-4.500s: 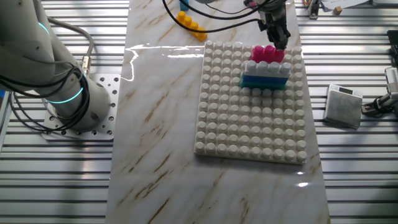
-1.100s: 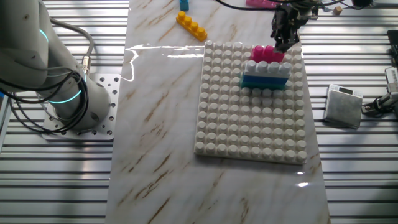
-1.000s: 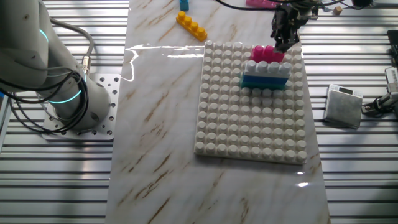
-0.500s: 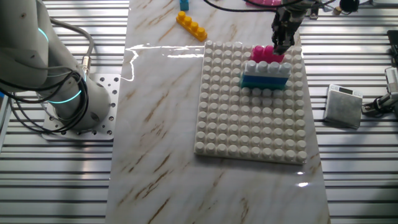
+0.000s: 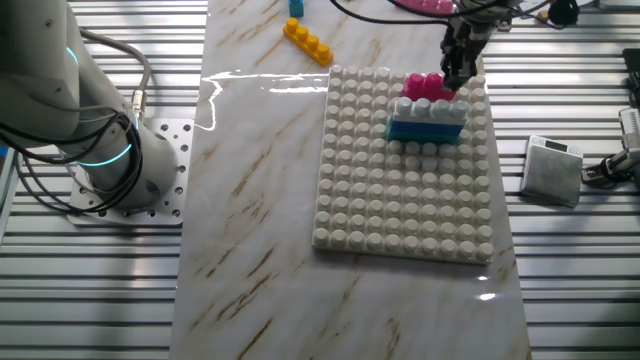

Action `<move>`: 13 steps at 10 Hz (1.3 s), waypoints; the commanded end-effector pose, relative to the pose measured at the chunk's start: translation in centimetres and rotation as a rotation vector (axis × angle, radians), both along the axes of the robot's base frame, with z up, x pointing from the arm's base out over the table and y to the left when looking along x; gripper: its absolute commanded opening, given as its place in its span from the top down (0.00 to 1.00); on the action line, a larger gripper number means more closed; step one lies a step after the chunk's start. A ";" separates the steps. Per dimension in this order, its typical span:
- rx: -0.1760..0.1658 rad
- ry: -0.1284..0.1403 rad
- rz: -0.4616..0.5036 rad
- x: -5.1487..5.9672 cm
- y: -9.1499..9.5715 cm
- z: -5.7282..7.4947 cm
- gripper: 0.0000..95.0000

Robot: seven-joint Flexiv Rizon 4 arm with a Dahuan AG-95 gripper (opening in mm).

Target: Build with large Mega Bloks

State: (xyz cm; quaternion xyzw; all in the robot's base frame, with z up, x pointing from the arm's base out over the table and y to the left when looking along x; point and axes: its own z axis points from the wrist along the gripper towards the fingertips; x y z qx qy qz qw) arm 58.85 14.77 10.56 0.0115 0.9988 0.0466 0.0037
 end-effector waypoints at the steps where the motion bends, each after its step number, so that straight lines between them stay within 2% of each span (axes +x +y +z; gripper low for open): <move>1: -0.003 -0.002 0.004 -0.1 0.3 -0.6 0.60; 7: -0.015 -0.009 0.035 -1.2 0.4 -1.7 0.60; 11: -0.031 -0.015 0.060 -1.3 0.8 -2.3 0.60; 12: -0.045 -0.015 0.076 -1.3 0.9 -2.5 0.60; 13: -0.051 -0.017 0.087 -1.4 0.8 -2.7 0.80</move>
